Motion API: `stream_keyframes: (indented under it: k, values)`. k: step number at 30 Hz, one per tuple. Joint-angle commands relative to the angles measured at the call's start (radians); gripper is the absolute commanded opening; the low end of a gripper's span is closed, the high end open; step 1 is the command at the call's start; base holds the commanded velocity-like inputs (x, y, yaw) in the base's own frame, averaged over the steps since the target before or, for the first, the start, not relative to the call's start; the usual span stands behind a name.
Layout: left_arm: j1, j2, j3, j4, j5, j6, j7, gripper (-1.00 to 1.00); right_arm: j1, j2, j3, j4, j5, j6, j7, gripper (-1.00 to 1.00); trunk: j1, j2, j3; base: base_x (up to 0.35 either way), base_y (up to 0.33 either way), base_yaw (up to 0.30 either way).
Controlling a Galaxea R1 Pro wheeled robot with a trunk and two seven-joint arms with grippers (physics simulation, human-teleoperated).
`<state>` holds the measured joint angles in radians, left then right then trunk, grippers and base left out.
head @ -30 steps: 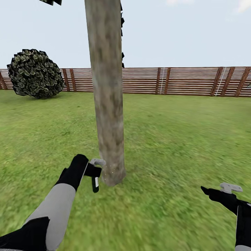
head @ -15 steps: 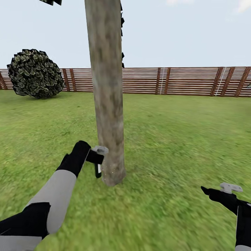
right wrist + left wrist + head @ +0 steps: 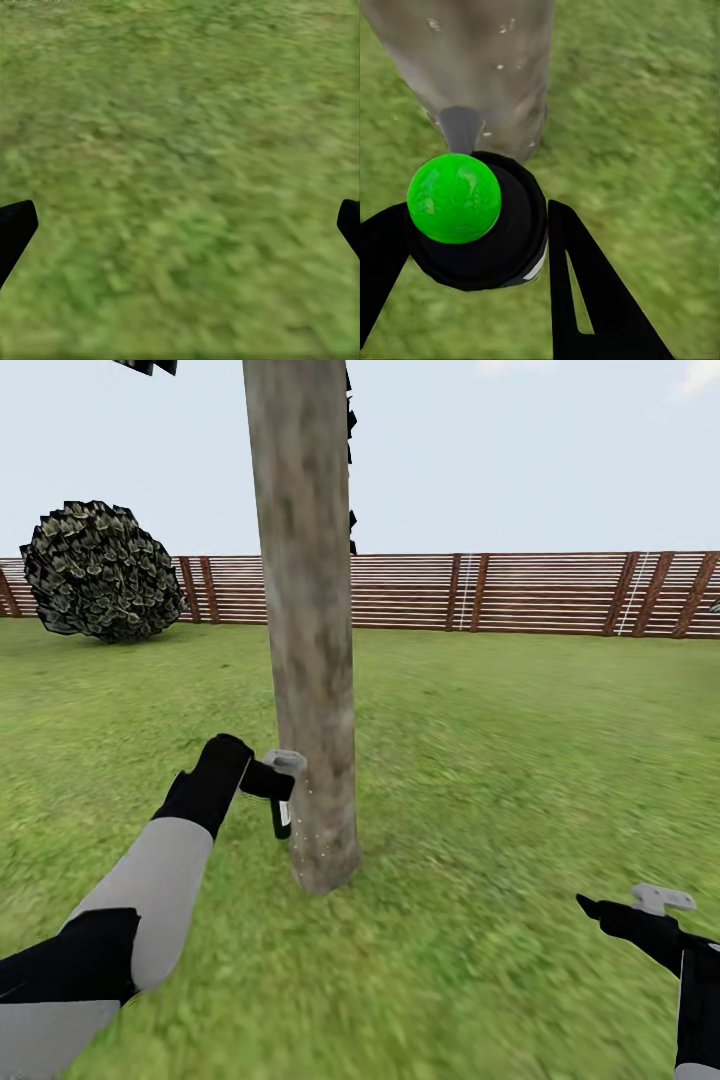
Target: In the garden, pick up the pesticide atomizer on the floor and spray pesticide onto both trees until each tree trunk is fully covered.
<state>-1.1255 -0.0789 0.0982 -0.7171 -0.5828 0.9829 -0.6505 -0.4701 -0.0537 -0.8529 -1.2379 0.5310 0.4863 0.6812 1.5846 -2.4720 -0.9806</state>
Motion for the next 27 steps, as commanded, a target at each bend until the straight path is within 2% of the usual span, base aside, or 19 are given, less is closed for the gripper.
stream_keyframes:
  k: [1, 6, 7, 12, 13, 14, 18, 27]
  values:
    - [-0.004, 0.000, 0.000, 0.000, -0.002, 0.000, 0.000, -1.00, 0.000, 0.000, 0.000, 0.000, 0.000, 0.000, 0.000, 1.00, 0.000, 0.000, 0.000, 0.000, 0.000, 0.000]
    - [-0.051, -0.001, 0.000, 0.002, -0.055, 0.013, -0.036, -1.00, 0.000, 0.000, 0.000, 0.001, 0.000, 0.000, 0.000, 1.00, 0.000, 0.000, 0.000, 0.000, 0.000, 0.000]
    - [-0.057, -0.001, 0.000, 0.002, -0.076, 0.014, -0.054, -1.00, 0.000, 0.000, 0.000, 0.001, 0.000, 0.000, 0.000, 1.00, 0.000, 0.000, 0.000, 0.000, 0.000, 0.000]
    - [-0.081, -0.001, 0.000, 0.002, -0.223, 0.014, -0.164, -1.00, 0.000, 0.000, 0.000, 0.001, 0.000, 0.000, 0.000, 1.00, 0.000, 0.000, 0.000, 0.000, 0.000, 0.000]
    - [-0.090, -0.001, 0.000, 0.001, -0.263, 0.014, -0.190, -1.00, 0.000, 0.000, 0.000, 0.001, 0.000, 0.000, 0.000, 1.00, 0.000, 0.000, 0.000, 0.000, 0.000, 0.000]
    - [-0.097, -0.001, 0.000, 0.001, -0.282, 0.014, -0.202, -1.00, 0.000, 0.000, 0.000, 0.001, 0.000, 0.000, 0.001, 1.00, 0.000, 0.000, 0.000, 0.000, 0.000, 0.000]
    - [-0.120, -0.001, 0.001, 0.001, -0.302, 0.014, -0.215, -1.00, 0.000, 0.000, 0.000, 0.001, 0.000, 0.000, 0.000, 1.00, 0.000, 0.000, 0.000, 0.000, 0.000, 0.000]
    - [-0.191, -0.001, 0.001, 0.002, -0.304, 0.015, -0.218, -1.00, 0.000, 0.000, 0.000, 0.002, 0.000, 0.000, 0.000, 1.00, 0.000, 0.000, 0.000, 0.000, 0.000, 0.000]
